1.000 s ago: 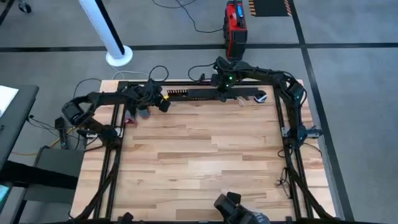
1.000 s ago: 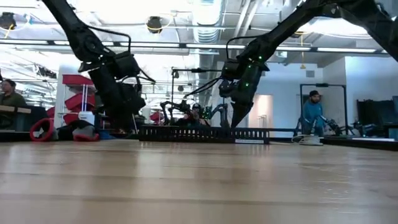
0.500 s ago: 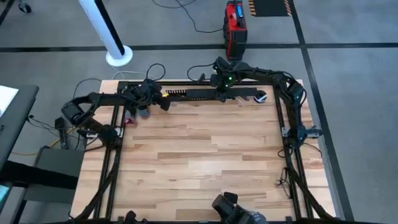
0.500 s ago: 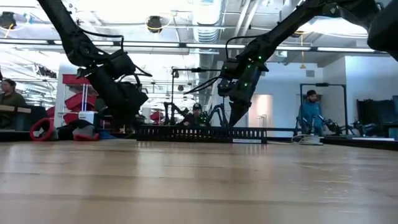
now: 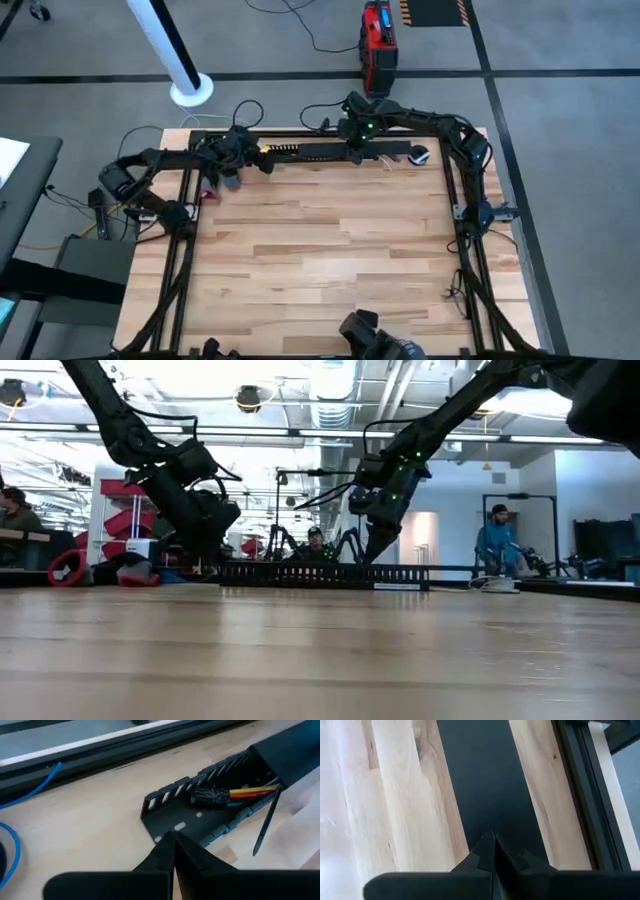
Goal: Ziptie cables
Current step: Close the black cable duct
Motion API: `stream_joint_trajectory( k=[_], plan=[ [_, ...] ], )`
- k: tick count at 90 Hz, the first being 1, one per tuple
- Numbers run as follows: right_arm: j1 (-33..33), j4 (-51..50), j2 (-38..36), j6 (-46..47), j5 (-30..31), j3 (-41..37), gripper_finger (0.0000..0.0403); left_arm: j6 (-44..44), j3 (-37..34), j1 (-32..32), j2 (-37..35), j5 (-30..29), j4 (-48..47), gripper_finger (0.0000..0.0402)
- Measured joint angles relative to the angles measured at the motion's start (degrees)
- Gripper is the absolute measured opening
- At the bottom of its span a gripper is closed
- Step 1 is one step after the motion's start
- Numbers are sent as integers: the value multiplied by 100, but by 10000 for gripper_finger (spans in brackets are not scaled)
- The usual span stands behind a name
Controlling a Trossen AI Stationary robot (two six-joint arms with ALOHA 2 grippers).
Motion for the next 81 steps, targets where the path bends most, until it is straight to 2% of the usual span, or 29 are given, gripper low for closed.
stream_joint_trajectory(
  k=[28,39,54,63,71,81],
  plan=[
    [23,117,12,1,-317,80,0,2,100,26,-9,130,190,0],
    [22,-86,-52,0,-254,269,0,-1,287,28,-138,110,-130,0],
    [2,-301,-205,-2,-241,422,0,-372,474,28,-264,95,-1481,0],
    [-33,-514,-171,-4,-203,400,0,-575,473,-12,-265,99,-1928,0],
    [-33,-439,-154,-49,-203,397,0,-596,444,-143,-169,200,-1968,0],
    [-33,-217,-158,-109,-208,278,0,-256,475,-379,-212,444,-1561,0]
  ],
)
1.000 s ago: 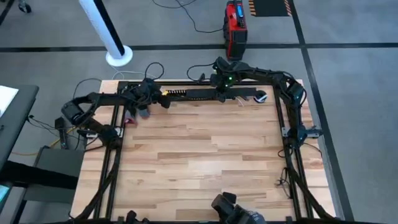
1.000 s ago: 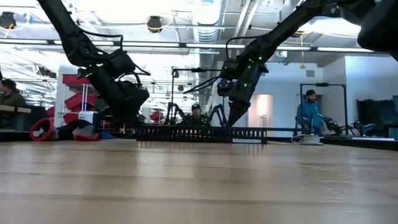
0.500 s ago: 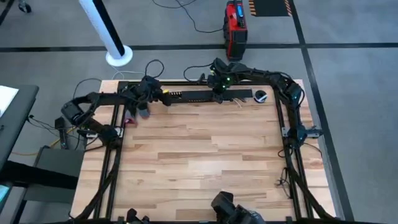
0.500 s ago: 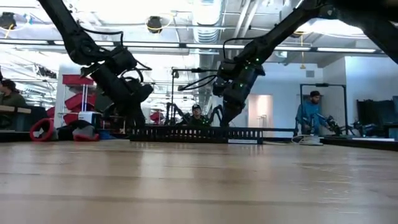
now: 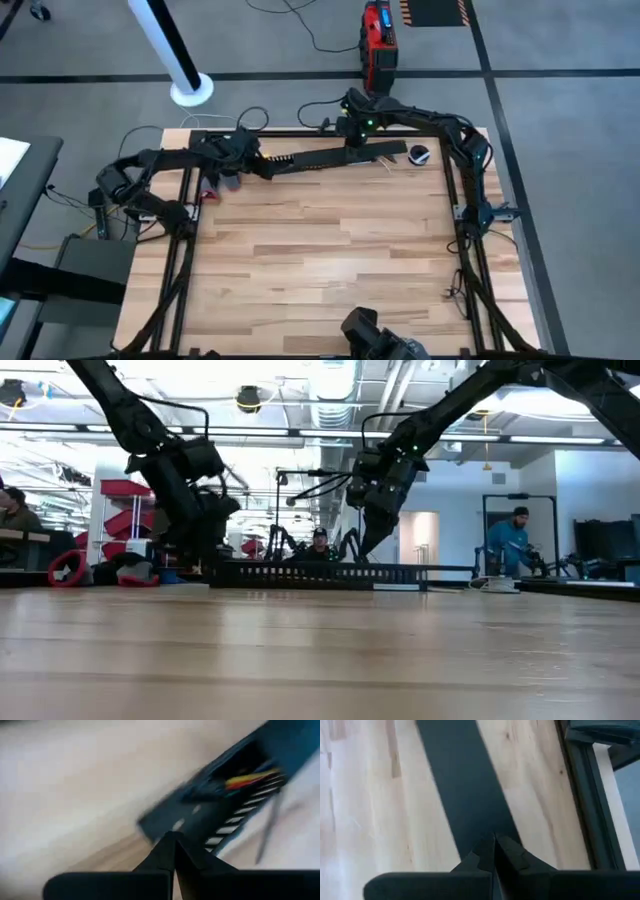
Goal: Ziptie cables
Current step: Close the black cable duct
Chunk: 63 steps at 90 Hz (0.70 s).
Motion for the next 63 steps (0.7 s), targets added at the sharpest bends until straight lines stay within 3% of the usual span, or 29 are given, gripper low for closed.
stream_joint_trajectory(
  k=[20,25,33,39,52,63],
  plan=[
    [1,337,-6,-15,-67,-338,0,437,187,-276,-500,-398,52,0],
    [7,434,-23,-15,-85,-417,0,593,187,-367,-609,-204,202,0],
    [7,513,-33,-13,-89,-508,0,807,187,-632,-635,584,523,0],
    [7,538,-37,-9,-103,-542,0,918,187,-922,-429,855,838,0],
    [5,643,-39,7,-105,-569,0,1133,185,-1364,222,872,1310,0],
    [9,677,-34,9,-103,-569,0,1004,185,-1398,740,434,1403,0]
  ],
)
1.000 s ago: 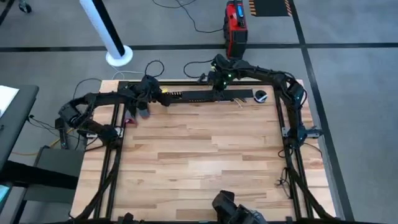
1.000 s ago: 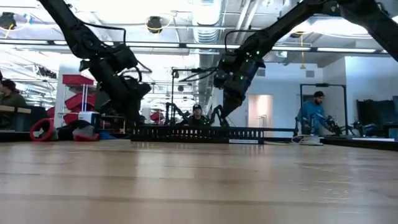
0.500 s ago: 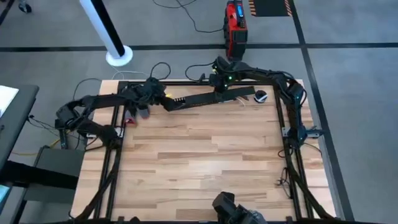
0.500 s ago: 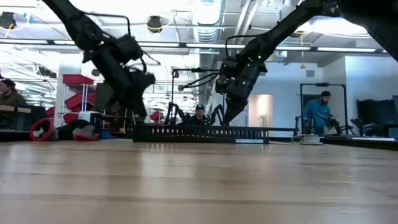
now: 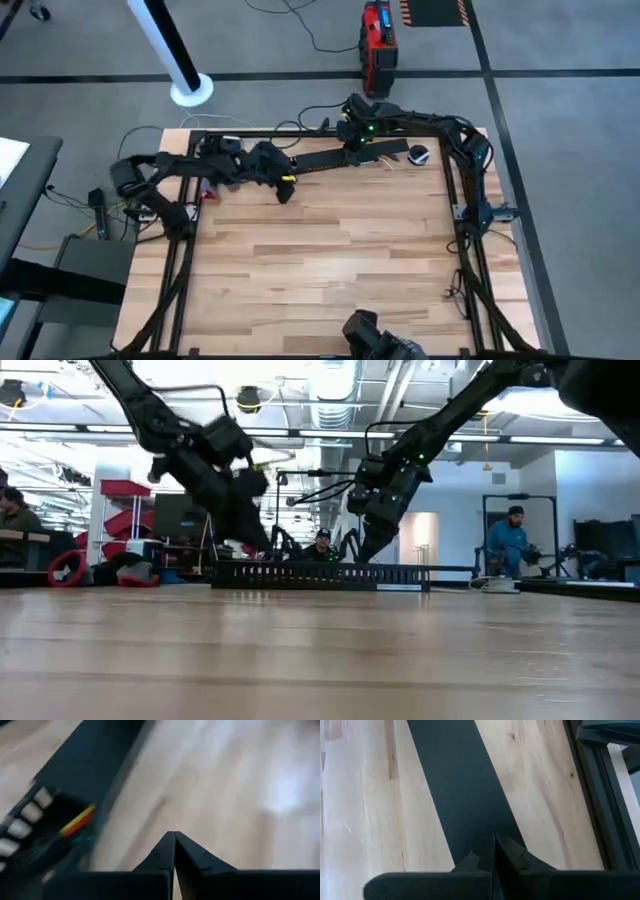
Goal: Ziptie cables
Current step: Close the black cable duct
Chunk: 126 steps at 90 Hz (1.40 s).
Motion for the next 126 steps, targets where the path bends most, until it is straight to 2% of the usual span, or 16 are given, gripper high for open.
stream_joint_trajectory(
  k=[26,43,75,110,126],
  plan=[
    [4,-10,9,2,18,-4,0,-254,-4,214,583,-1111,222,0],
    [55,38,11,2,57,-7,0,-493,-4,480,608,-1298,549,0],
    [149,271,-22,-51,46,-21,0,-815,-4,798,597,-1389,1346,0],
    [90,219,-246,100,100,-106,0,-1056,-25,938,599,-1160,1190,0],
    [57,495,-256,239,106,-383,0,-1321,-97,957,915,-1216,1313,0]
  ],
)
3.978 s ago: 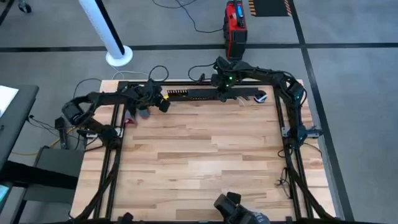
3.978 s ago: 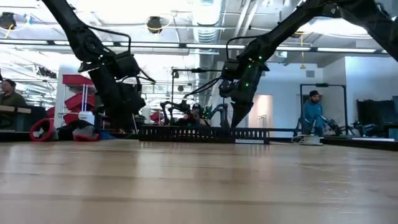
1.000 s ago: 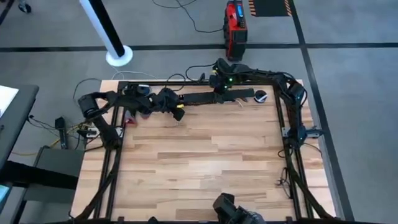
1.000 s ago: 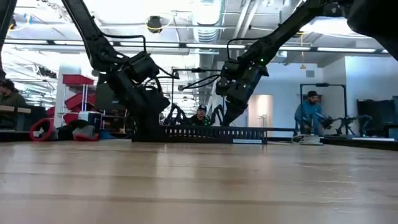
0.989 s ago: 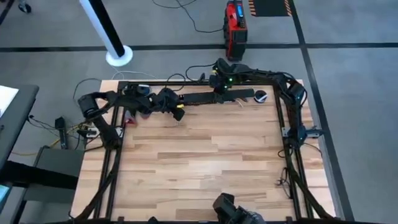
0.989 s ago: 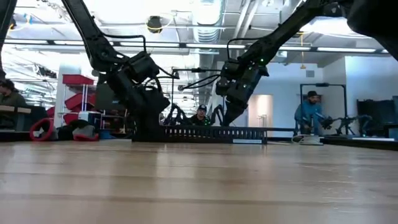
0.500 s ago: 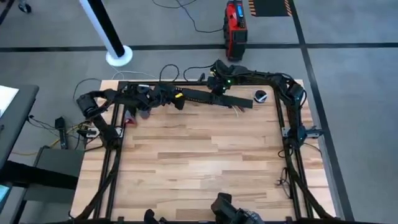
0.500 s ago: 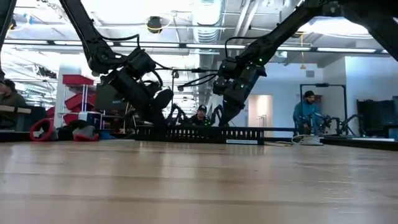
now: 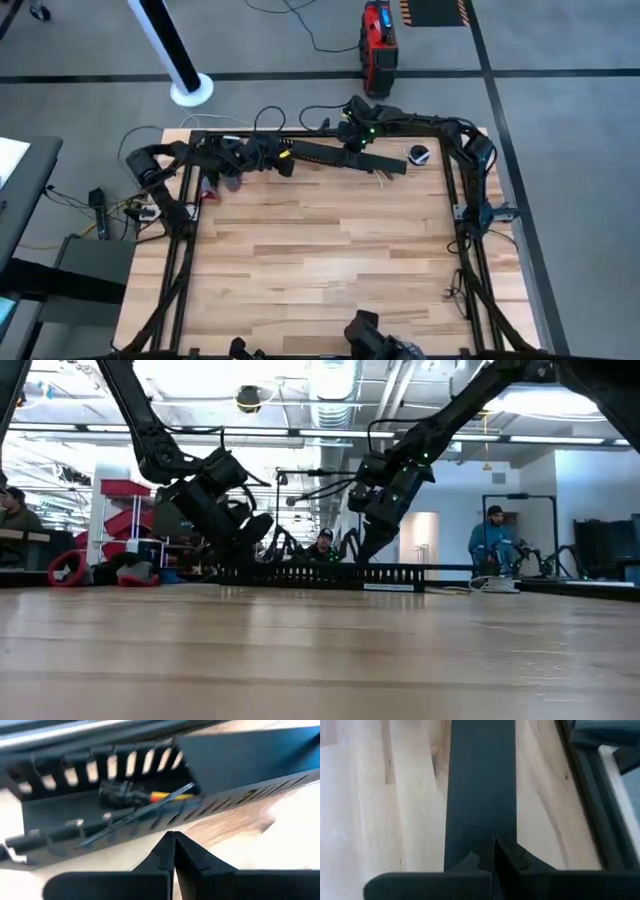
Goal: Ziptie cables
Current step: Close the black cable duct
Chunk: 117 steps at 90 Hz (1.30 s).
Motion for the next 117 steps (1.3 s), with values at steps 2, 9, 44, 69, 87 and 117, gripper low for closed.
stream_joint_trajectory(
  k=[2,9,44,69,87,117],
  plan=[
    [2,35,-8,3,3,-31,0,-48,1,0,66,0,78,0],
    [3,67,-13,12,3,-71,0,-239,1,0,273,9,452,0],
    [-70,245,-10,78,18,-83,0,-915,25,152,314,15,884,0],
    [-82,278,-10,58,110,-83,0,-813,304,326,314,33,546,0],
    [-108,378,-10,56,115,-83,0,-811,505,455,307,41,314,0],
    [-36,122,524,-76,-25,533,0,-724,530,600,310,18,99,0]
  ],
)
